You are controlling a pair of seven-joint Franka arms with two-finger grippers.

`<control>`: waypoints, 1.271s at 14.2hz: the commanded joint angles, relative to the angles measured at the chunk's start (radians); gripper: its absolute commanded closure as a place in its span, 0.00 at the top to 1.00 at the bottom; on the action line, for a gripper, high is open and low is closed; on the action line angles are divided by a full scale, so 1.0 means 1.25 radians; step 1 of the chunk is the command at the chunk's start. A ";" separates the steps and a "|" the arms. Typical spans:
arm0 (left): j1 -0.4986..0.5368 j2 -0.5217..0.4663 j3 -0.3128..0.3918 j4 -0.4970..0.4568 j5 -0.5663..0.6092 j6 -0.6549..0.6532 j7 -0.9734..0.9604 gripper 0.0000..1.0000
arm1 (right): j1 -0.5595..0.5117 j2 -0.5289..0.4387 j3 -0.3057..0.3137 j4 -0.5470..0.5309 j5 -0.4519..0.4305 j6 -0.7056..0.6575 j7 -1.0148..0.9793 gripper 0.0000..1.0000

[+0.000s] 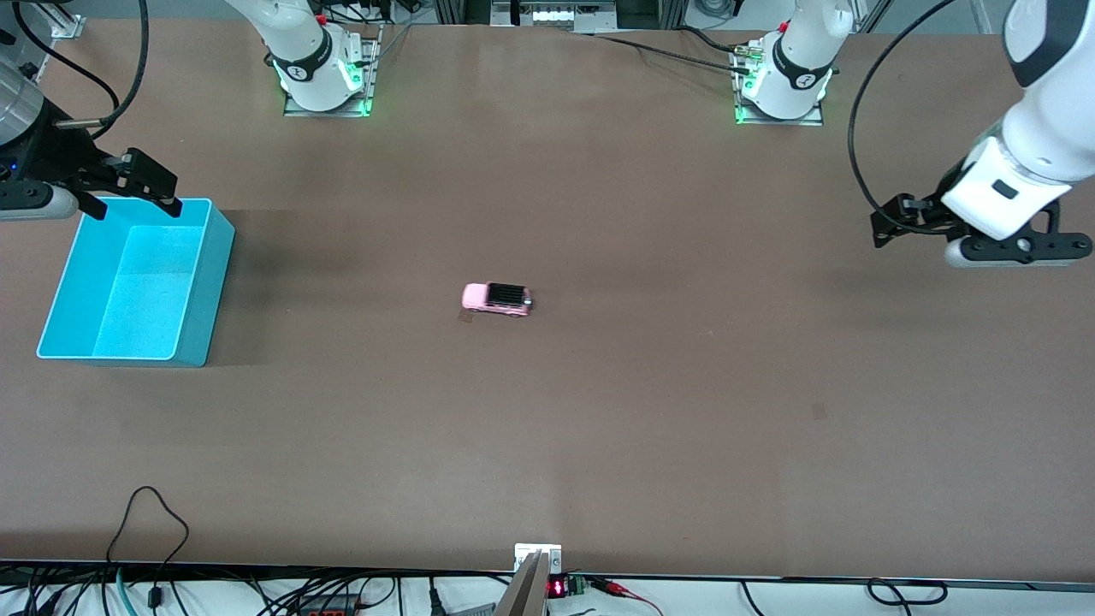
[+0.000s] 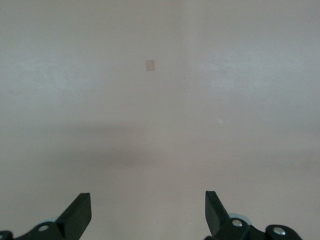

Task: Wind and store pink jeep toy
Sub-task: 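Reach the right gripper over the stopped pink jeep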

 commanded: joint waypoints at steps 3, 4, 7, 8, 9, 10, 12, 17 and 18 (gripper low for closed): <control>-0.001 -0.007 -0.025 0.046 -0.007 -0.054 -0.007 1.00 | 0.001 -0.001 0.002 0.003 -0.001 -0.034 -0.005 1.00; 0.002 -0.007 -0.024 0.046 -0.009 -0.056 -0.006 1.00 | 0.000 -0.001 0.002 0.000 -0.001 -0.033 -0.006 1.00; 0.009 -0.005 -0.024 0.047 -0.009 -0.056 -0.006 1.00 | -0.001 0.019 0.002 0.000 -0.001 -0.041 -0.011 1.00; 0.009 -0.005 -0.023 0.047 -0.009 -0.056 -0.006 1.00 | 0.003 0.026 0.002 -0.001 -0.001 -0.071 -0.012 1.00; 0.009 -0.005 -0.022 0.047 -0.010 -0.056 -0.006 1.00 | 0.017 0.038 0.002 0.004 0.000 -0.115 -0.014 1.00; 0.010 -0.005 -0.020 0.047 -0.011 -0.056 -0.006 1.00 | 0.040 0.044 0.002 0.001 0.000 -0.146 -0.014 1.00; 0.010 -0.004 -0.020 0.048 -0.010 -0.057 -0.006 1.00 | 0.082 0.069 0.002 -0.008 -0.001 -0.177 -0.079 1.00; 0.010 -0.004 -0.019 0.048 -0.011 -0.062 -0.006 1.00 | 0.168 0.097 0.003 -0.097 -0.001 -0.029 -0.365 1.00; 0.010 -0.004 -0.019 0.048 -0.010 -0.062 -0.005 1.00 | 0.174 0.093 0.003 -0.139 0.004 0.029 -0.430 1.00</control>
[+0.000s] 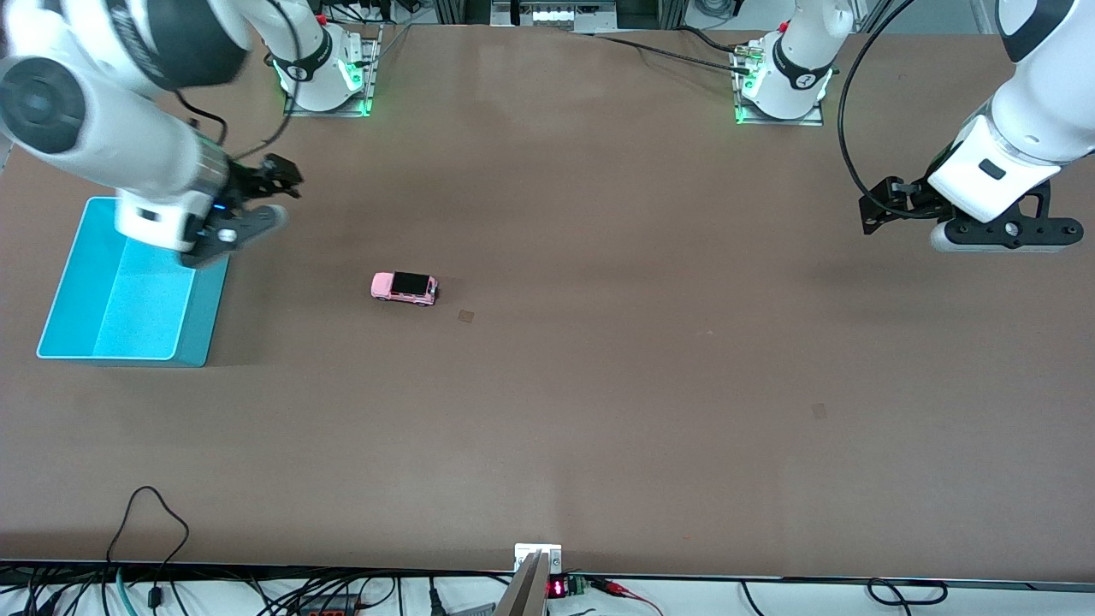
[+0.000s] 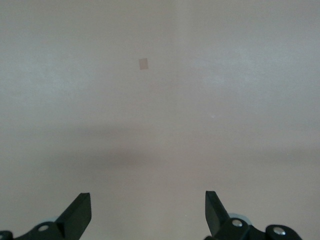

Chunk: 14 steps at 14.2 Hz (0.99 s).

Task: Wind and store pink jeep toy
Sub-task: 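Reach the right gripper over the stopped pink jeep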

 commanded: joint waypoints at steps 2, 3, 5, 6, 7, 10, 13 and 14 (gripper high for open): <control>0.004 -0.002 0.000 0.011 -0.010 -0.016 0.000 1.00 | 0.025 -0.029 -0.004 -0.163 0.010 0.195 -0.191 1.00; 0.006 -0.002 0.000 0.011 -0.010 -0.016 0.000 1.00 | 0.033 -0.033 0.000 -0.208 0.011 0.253 -0.211 1.00; 0.006 -0.002 0.000 0.010 -0.010 -0.017 0.000 1.00 | 0.070 -0.026 0.000 -0.273 0.011 0.367 -0.237 1.00; 0.006 -0.001 0.000 0.010 -0.010 -0.018 0.000 1.00 | 0.086 -0.013 0.000 -0.302 0.011 0.431 -0.255 1.00; 0.007 -0.001 0.000 0.010 -0.010 -0.021 0.000 1.00 | 0.100 0.002 0.000 -0.335 0.011 0.498 -0.272 1.00; 0.007 -0.002 0.001 0.009 -0.010 -0.023 0.000 1.00 | 0.130 0.050 0.000 -0.425 0.011 0.680 -0.282 1.00; 0.009 0.002 0.002 0.011 -0.010 -0.026 0.000 1.00 | 0.126 0.110 -0.001 -0.433 0.011 0.769 -0.357 1.00; 0.009 0.000 0.002 0.011 -0.010 -0.028 0.000 1.00 | 0.126 0.126 -0.001 -0.433 0.011 0.792 -0.366 1.00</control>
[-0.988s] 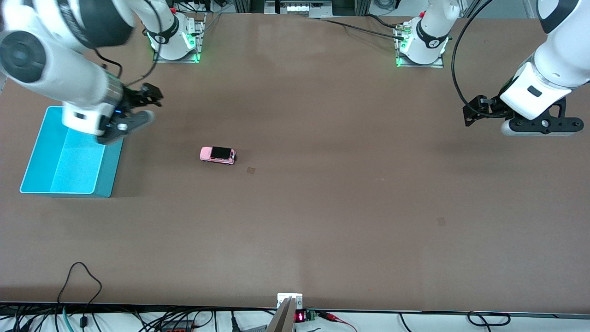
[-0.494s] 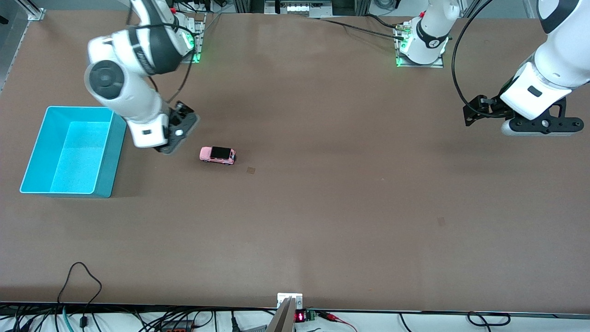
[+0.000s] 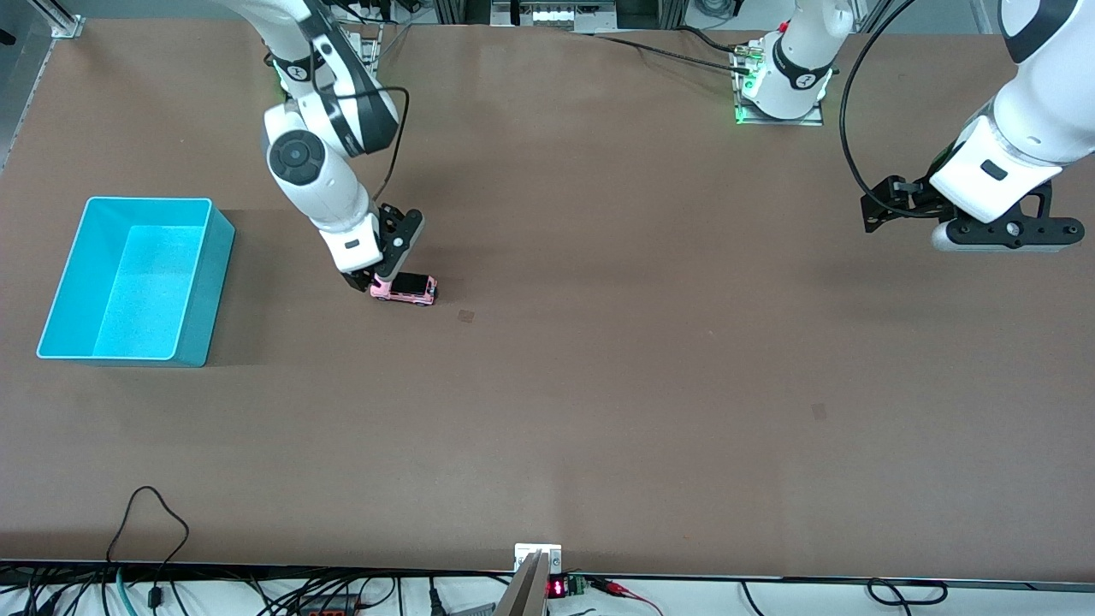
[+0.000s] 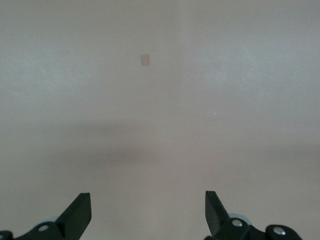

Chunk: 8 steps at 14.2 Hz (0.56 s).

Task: Wind and store pink jeep toy
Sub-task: 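Reach the right gripper over the stopped pink jeep, then close the right gripper on the jeep and lift it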

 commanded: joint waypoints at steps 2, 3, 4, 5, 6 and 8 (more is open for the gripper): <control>0.008 0.000 -0.001 0.010 -0.010 -0.021 0.000 1.00 | -0.004 0.052 -0.002 0.001 0.010 0.092 -0.069 1.00; 0.008 0.000 -0.001 0.010 -0.010 -0.021 0.000 1.00 | -0.004 0.070 -0.002 0.001 0.010 0.120 -0.073 1.00; 0.008 0.000 -0.001 0.010 -0.010 -0.021 0.000 1.00 | -0.002 0.083 -0.002 0.000 0.010 0.141 -0.073 1.00; 0.008 0.000 -0.001 0.010 -0.010 -0.020 0.000 1.00 | 0.000 0.093 -0.001 -0.006 0.009 0.158 -0.073 1.00; 0.007 0.000 -0.001 0.011 -0.010 -0.019 0.000 1.00 | 0.001 0.098 -0.001 -0.011 0.009 0.173 -0.073 1.00; 0.007 0.000 -0.005 0.011 -0.010 -0.021 0.000 1.00 | 0.001 0.104 -0.002 -0.021 0.009 0.197 -0.074 0.99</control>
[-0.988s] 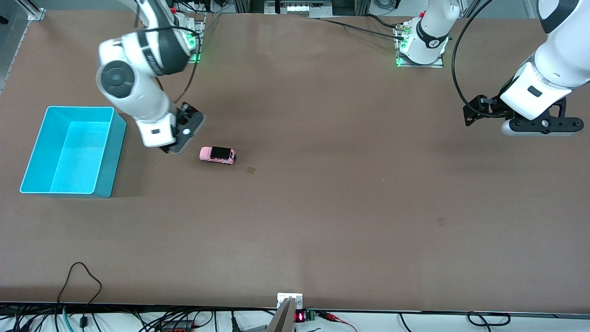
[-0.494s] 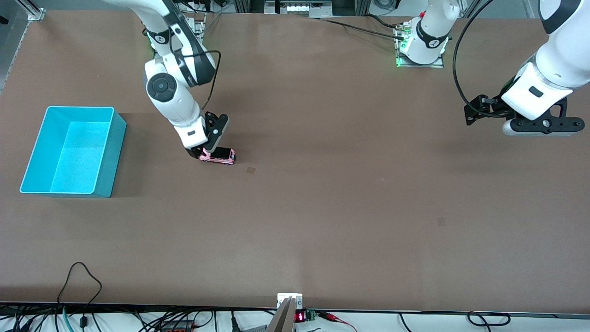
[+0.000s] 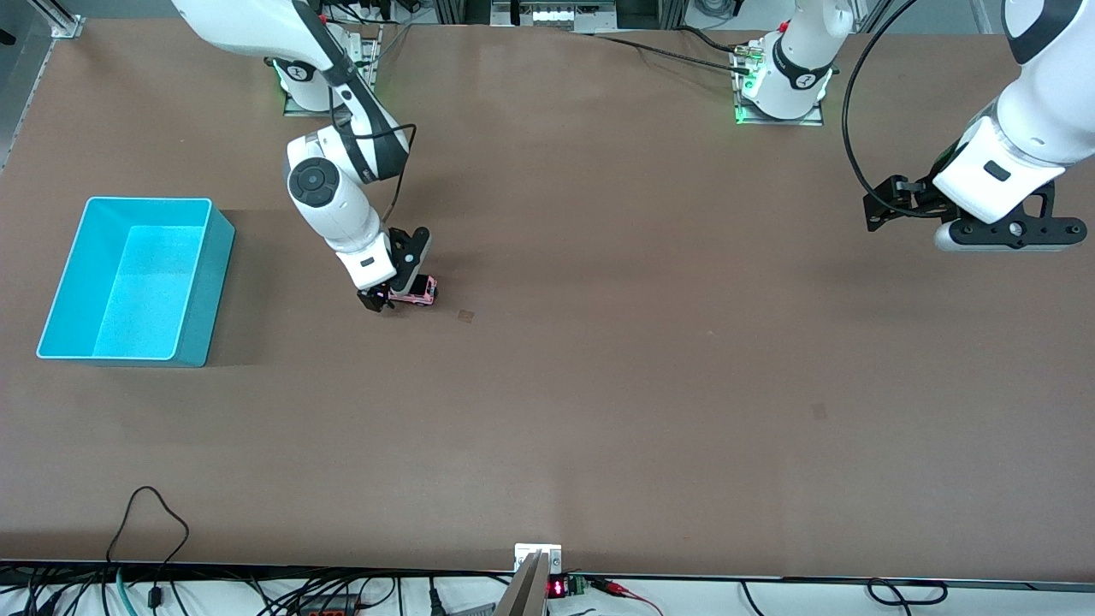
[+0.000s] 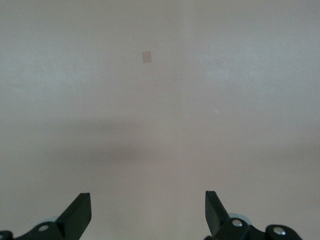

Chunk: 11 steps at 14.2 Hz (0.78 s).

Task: Wind and store pink jeep toy
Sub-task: 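Close the right gripper on the jeep and lift it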

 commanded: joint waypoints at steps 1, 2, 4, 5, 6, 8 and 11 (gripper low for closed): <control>0.004 0.000 -0.007 0.011 -0.010 -0.013 0.000 1.00 | 0.002 -0.001 0.001 -0.017 0.007 0.030 -0.023 0.77; 0.004 0.000 -0.007 0.010 -0.010 -0.013 0.000 1.00 | 0.003 -0.007 0.001 -0.017 0.007 0.025 -0.032 0.42; 0.004 0.000 -0.007 0.011 -0.011 -0.009 0.000 1.00 | 0.002 -0.025 0.002 -0.017 0.009 -0.004 -0.032 0.05; 0.004 0.000 -0.007 0.011 -0.011 -0.008 0.000 1.00 | 0.002 -0.037 0.002 -0.015 0.009 -0.024 -0.028 0.00; 0.004 0.000 -0.007 0.011 -0.011 -0.009 0.000 1.00 | 0.000 -0.052 0.001 -0.014 0.009 -0.046 -0.023 0.00; 0.004 0.000 -0.007 0.011 -0.011 -0.011 0.000 1.00 | -0.008 -0.093 -0.003 -0.006 0.011 -0.112 -0.021 0.00; 0.005 0.002 -0.007 0.010 -0.011 -0.009 0.000 1.00 | -0.044 -0.167 -0.007 -0.004 0.012 -0.205 0.056 0.00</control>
